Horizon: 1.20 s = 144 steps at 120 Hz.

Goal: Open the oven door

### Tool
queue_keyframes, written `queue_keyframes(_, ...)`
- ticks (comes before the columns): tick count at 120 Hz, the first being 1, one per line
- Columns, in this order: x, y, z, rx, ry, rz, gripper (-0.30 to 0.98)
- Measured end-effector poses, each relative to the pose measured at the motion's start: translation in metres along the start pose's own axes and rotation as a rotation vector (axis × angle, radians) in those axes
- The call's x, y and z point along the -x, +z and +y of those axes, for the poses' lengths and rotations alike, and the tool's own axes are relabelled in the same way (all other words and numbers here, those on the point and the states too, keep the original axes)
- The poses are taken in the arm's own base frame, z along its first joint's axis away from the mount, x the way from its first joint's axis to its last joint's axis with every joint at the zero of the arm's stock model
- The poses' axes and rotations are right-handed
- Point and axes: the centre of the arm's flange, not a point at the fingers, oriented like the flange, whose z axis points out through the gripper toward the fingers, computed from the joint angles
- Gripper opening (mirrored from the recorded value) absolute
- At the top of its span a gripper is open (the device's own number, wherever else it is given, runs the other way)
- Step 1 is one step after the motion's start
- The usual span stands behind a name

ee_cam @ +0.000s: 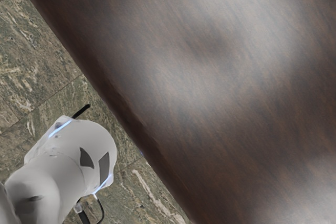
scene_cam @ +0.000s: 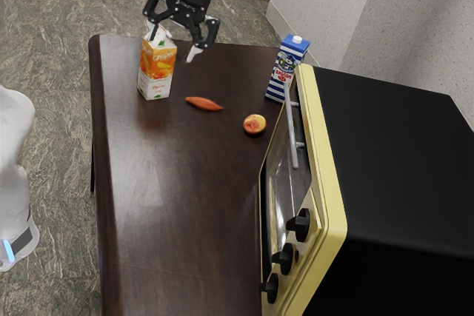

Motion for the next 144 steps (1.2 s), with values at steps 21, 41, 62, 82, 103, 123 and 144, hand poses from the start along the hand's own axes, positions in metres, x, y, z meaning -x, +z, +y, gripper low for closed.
queue_keyframes(21, -0.004, -0.023, 0.023, 0.205, -0.362, 0.090, 0.69)
queue_keyframes(41, 0.037, -0.064, 0.124, 0.317, -0.516, 0.172, 0.69)
queue_keyframes(62, 0.161, 0.009, 0.137, 0.485, -0.618, 0.338, 0.68)
queue_keyframes(82, 0.173, 0.010, 0.171, 0.666, -0.653, 0.295, 0.69)
queue_keyframes(103, 0.170, 0.011, 0.176, 0.738, -0.676, 0.265, 0.69)
queue_keyframes(123, 0.162, 0.014, 0.178, 0.754, -0.673, 0.264, 0.69)
queue_keyframes(144, 0.146, 0.008, 0.177, 0.768, -0.685, 0.279, 0.69)
